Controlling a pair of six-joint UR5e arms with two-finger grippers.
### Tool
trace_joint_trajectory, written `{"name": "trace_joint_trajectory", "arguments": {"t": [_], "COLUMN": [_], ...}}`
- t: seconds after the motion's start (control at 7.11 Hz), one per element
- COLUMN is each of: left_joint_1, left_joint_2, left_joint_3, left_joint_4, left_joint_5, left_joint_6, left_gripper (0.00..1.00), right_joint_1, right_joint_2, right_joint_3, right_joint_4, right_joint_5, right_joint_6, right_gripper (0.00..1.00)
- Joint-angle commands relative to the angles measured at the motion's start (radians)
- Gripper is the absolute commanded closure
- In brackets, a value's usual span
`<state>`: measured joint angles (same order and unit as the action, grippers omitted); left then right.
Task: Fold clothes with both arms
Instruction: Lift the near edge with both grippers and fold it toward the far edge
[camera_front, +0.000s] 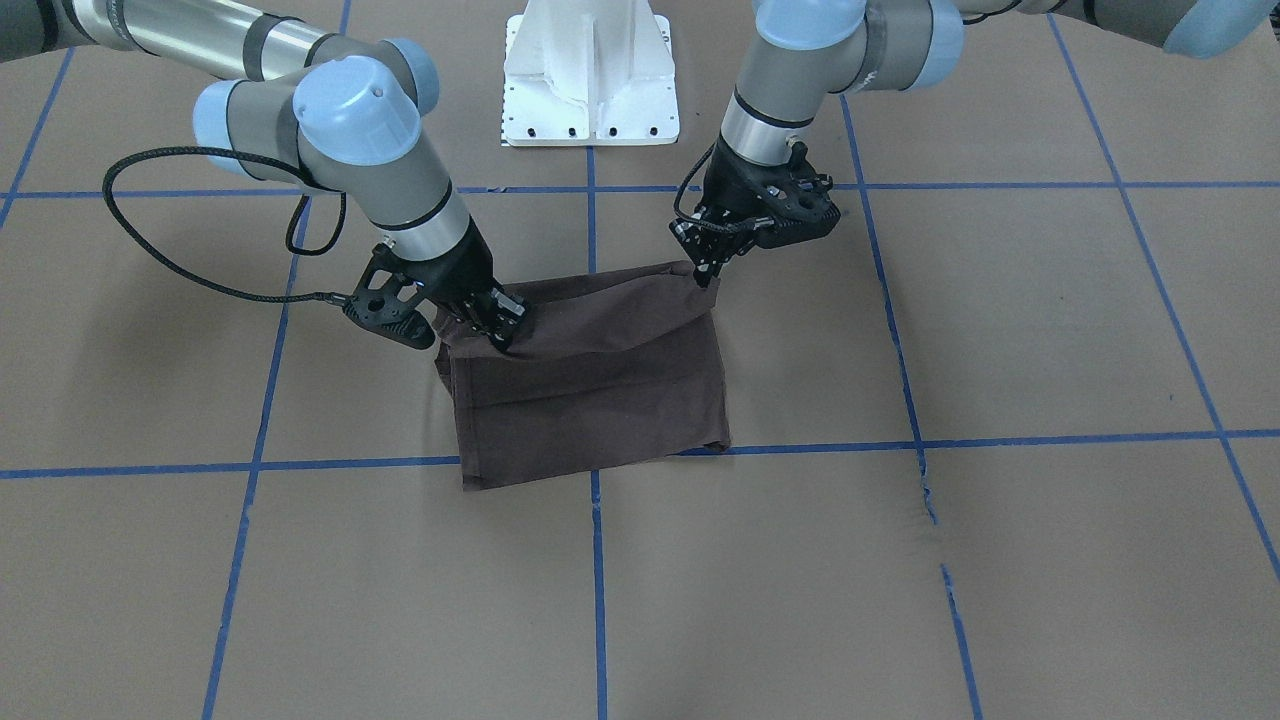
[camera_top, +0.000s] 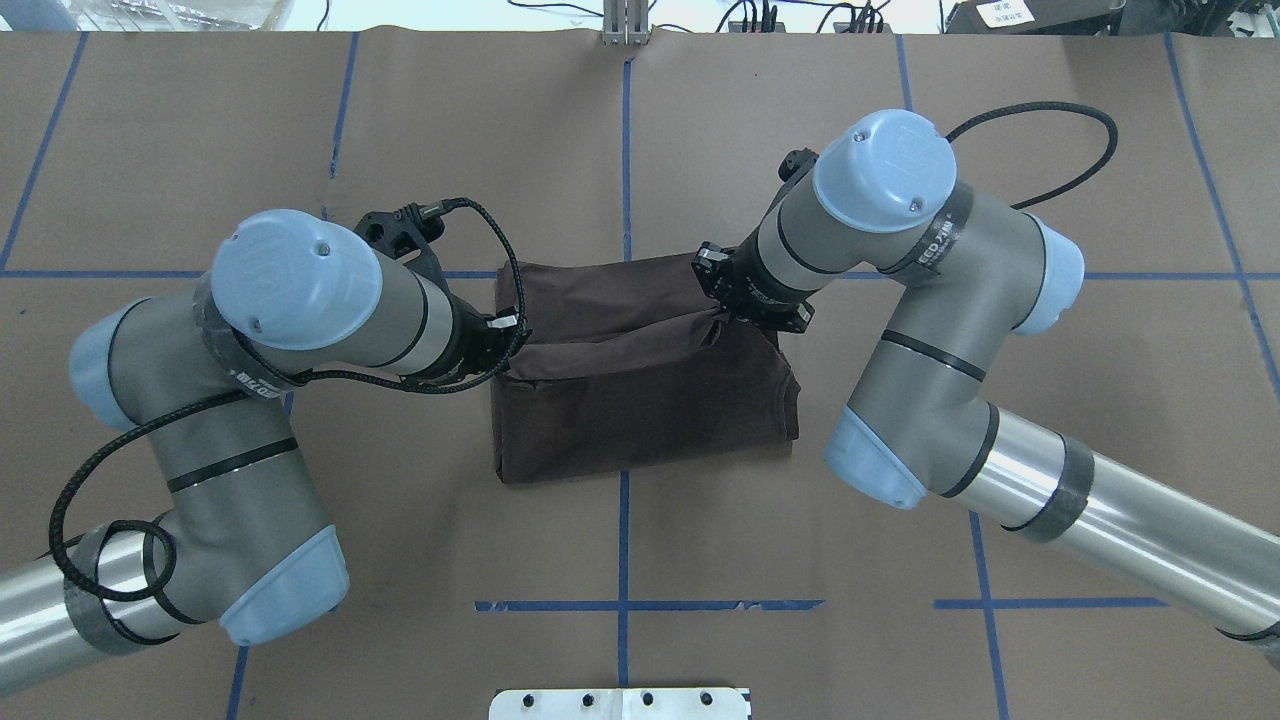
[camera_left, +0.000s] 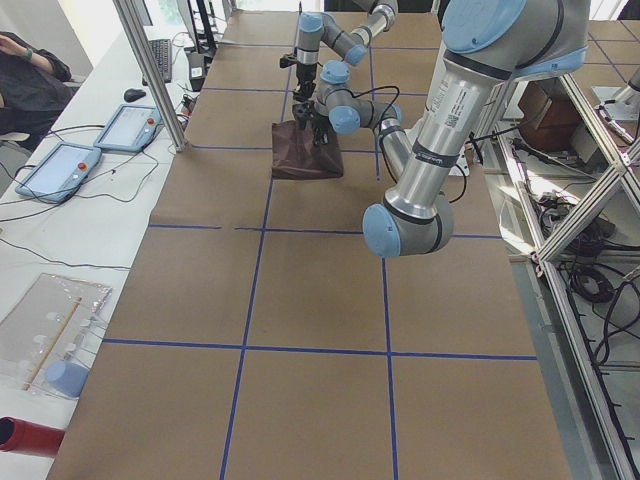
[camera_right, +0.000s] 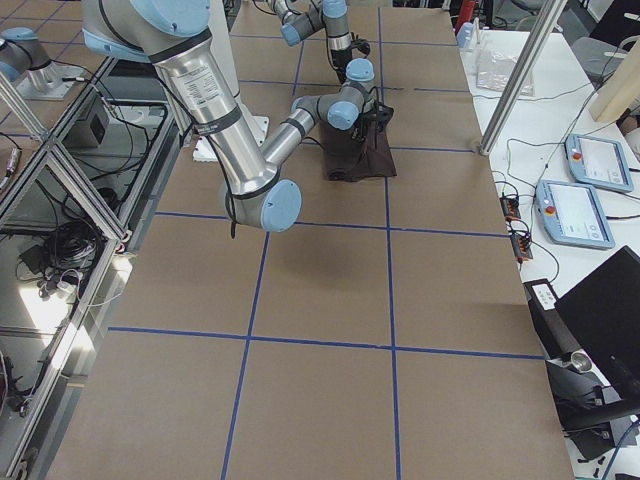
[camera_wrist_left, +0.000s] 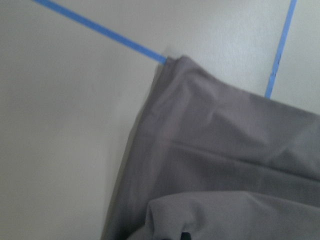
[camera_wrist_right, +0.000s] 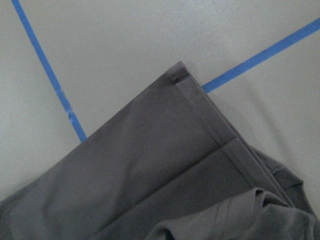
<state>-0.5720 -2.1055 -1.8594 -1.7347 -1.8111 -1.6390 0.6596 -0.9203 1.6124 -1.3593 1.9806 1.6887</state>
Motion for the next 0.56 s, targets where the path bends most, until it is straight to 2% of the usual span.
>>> {"name": "trace_joint_trajectory", "arguments": {"t": [0.0,0.14,0.28,0.42], "left_joint_1": [-0.041,-0.078,-0.136,-0.217], "left_joint_2": [-0.058,-0.112,-0.158,-0.174], "left_joint_3": [0.104,0.25,0.426,0.501], "left_joint_4": [-0.025,-0.119,-0.238,-0.261], "left_joint_5": [0.004,0.006,0.01,0.009], "left_joint_6": [0.016,0.016,0.156,0.262], "left_gripper": [1.0,0.73,0.01,0.0], "right_joint_1": [0.04,0.078,0.113,0.151], "right_joint_2": [0.084,0.145,0.252,0.277], "right_joint_3": [-0.139,-0.251,-0.446,-0.53], "right_joint_4": [0.0,0.0,0.002,0.009], "right_joint_5": [0.036,0.068,0.07,0.072], "right_joint_6": [-0.001,-0.004,-0.086,-0.207], "right_gripper": [1.0,0.75,0.01,0.0]}}
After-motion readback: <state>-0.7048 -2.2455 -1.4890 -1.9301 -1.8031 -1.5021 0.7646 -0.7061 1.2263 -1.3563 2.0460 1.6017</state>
